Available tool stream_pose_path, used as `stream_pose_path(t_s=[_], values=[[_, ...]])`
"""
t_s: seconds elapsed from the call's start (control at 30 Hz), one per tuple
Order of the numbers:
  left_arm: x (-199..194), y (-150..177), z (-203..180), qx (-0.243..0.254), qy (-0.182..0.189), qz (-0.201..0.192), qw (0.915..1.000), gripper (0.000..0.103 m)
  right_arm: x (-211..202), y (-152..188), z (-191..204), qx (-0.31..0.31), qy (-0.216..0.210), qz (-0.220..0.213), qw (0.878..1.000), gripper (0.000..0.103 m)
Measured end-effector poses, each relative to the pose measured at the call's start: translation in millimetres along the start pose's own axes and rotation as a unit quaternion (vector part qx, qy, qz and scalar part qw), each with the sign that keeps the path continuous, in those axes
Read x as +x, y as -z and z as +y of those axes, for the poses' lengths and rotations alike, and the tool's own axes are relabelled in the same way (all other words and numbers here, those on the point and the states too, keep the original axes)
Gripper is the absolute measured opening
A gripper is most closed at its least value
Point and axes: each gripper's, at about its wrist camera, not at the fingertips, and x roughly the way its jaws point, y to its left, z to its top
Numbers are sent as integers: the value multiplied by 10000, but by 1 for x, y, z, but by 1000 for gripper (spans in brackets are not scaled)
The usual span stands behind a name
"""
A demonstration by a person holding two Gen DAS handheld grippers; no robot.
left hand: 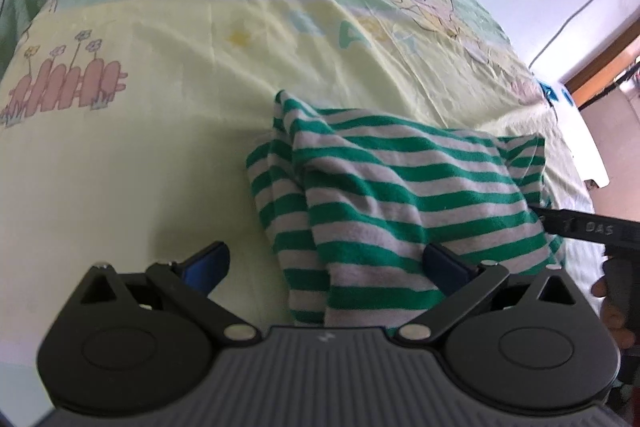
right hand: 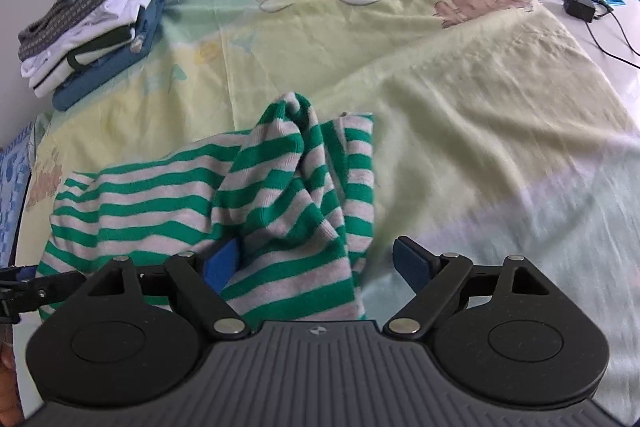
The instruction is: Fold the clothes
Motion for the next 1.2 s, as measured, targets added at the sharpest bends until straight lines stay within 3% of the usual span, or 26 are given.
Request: stream_pose_path(t_s=[0.23,0.4,0.57,0.77,0.8,0.9,1.2], values=[[-1,1,6,-198,294,5,9994,102,4,-1,0,-59,-176,-6,9998,92],[11,0,11,-430,458,142,9979,102,-1,1,-10,-78,-586,85,9982,91],[15,0,4,-273,518,82,9983,102,-4,3,-17,-209,-795,135,9965,90],[21,1,-12,5,572,34,9984,102,-2,7,-10,-365,-692,-59,9969,95],[22,0,-14,22,554,23,9985,102,-2,8,-9,-354,-710,-101,9968,93],[23,1,-16,12,559,-21,9984,102,-3,8,-7,-335,-916,-91,9952,71],[24,0,-15,79,590,-24,9982,102,-4,7,-14,-309,-1170,85,9926,68]])
